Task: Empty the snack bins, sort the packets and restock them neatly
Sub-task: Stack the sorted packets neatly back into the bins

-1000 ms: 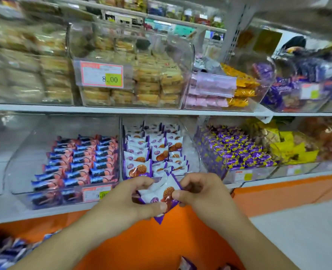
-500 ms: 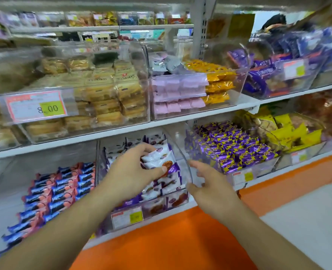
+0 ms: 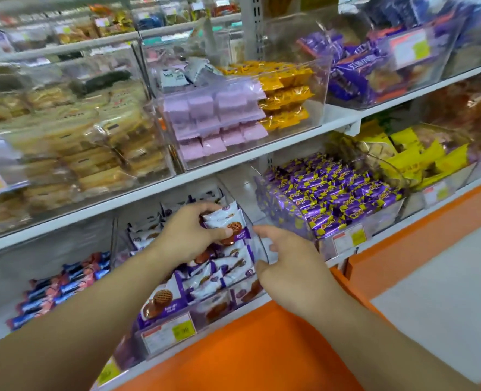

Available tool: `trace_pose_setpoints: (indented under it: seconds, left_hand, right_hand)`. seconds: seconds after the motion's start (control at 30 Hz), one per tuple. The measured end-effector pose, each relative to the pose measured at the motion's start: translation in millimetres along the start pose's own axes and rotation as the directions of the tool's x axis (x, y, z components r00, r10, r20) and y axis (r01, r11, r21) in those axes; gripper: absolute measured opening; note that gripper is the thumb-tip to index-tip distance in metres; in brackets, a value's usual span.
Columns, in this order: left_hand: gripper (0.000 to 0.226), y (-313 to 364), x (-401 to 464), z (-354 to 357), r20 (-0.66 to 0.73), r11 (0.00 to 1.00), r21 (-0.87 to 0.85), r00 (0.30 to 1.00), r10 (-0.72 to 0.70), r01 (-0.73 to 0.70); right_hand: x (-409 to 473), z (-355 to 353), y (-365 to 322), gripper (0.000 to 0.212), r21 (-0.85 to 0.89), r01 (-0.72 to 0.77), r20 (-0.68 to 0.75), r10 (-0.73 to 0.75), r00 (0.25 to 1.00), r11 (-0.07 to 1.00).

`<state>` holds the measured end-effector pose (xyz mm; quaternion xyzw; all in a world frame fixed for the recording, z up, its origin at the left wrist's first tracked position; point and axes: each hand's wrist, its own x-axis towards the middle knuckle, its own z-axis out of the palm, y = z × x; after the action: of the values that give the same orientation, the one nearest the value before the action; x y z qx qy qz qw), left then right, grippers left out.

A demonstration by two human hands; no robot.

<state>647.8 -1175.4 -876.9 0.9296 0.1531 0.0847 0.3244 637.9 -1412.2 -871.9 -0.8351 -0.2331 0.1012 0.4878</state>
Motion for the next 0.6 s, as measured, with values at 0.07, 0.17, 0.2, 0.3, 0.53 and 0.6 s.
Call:
trace_pose_setpoints:
  seconds: [0.07, 0.17, 0.2, 0.3, 0.53, 0.6]
  left_hand:
    - [0.056, -4, -2, -6, -0.007, 1.0, 0.014, 1.0, 0.007, -0.007]
    - [0.06, -9, -7, -10, 0.026, 0.998, 0.063, 1.0, -0.006, 0.005]
    - [0.061, -10, -8, -11, 0.031, 0.998, 0.062, 0.999, -0.015, 0.013]
    - [0.052, -2, -8, -12, -0.005, 0.999, -0.024, 1.0, -0.025, 0.025]
    - [0.056, 1, -4, -6, -0.043, 0.989, -0.138, 0.997, -0.057, 0.05]
    - [0.056, -4, -3, 1, -0.029, 0.998, -0.056, 0.999, -0.039, 0.037]
  right_hand:
    - [0, 1, 0, 0.048, 0.01, -0.008, -0.005, 0.008, 1.0, 1.0]
    - [0, 1, 0, 0.05, 0.013, -0.023, 0.009, 0.023, 1.0, 1.0]
    - [-1, 1, -1, 0.051, 0.01, -0.027, 0.013, 0.027, 1.0, 1.0]
    - [-3, 0, -2, 0.054, 0.007, -0.034, 0.022, 0.034, 0.999, 0.999]
    - [-4, -1, -4, 0.055, 0.03, -0.047, 0.025, 0.046, 0.999, 0.998]
    - [-4, -1, -4, 0.056, 0.03, -0.051, 0.023, 0.05, 0.998, 0.998]
